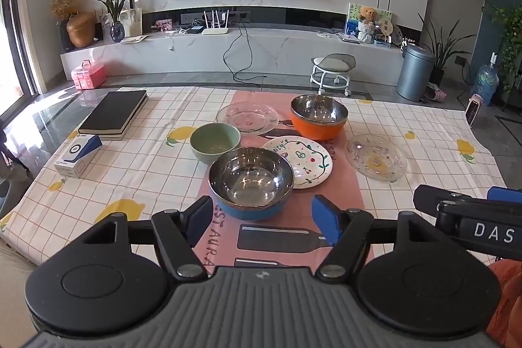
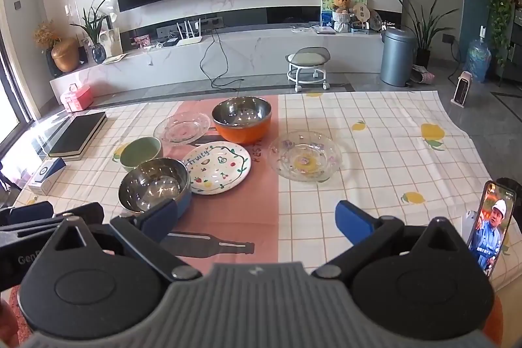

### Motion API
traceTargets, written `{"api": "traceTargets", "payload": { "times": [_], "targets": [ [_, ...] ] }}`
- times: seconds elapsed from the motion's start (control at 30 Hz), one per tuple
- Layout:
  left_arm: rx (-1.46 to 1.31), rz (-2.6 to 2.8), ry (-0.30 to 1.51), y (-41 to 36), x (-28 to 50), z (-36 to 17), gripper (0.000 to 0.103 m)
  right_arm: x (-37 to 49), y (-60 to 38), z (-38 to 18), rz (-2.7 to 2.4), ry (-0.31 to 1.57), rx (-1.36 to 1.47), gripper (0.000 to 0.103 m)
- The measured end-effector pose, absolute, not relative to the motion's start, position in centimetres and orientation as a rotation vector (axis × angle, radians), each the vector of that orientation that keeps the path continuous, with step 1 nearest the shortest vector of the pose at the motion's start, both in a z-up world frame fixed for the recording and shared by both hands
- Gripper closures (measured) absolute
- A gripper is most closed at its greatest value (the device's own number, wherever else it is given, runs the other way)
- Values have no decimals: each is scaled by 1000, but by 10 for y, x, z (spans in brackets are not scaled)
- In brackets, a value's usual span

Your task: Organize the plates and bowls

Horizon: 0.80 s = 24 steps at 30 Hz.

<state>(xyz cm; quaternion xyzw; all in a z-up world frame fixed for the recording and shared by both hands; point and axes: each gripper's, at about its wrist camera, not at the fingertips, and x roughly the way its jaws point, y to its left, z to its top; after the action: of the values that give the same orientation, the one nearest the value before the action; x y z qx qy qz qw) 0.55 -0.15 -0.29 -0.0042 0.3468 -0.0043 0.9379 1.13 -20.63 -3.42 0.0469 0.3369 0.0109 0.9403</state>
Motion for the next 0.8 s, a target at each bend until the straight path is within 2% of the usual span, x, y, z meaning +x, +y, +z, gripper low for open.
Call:
{"api": "traceTargets", "payload": {
  "times": [0.8],
  "targets": [
    [-14,-15,716,-7,8,-10,21,15,-204,-35,21,710,106,2]
  ]
}}
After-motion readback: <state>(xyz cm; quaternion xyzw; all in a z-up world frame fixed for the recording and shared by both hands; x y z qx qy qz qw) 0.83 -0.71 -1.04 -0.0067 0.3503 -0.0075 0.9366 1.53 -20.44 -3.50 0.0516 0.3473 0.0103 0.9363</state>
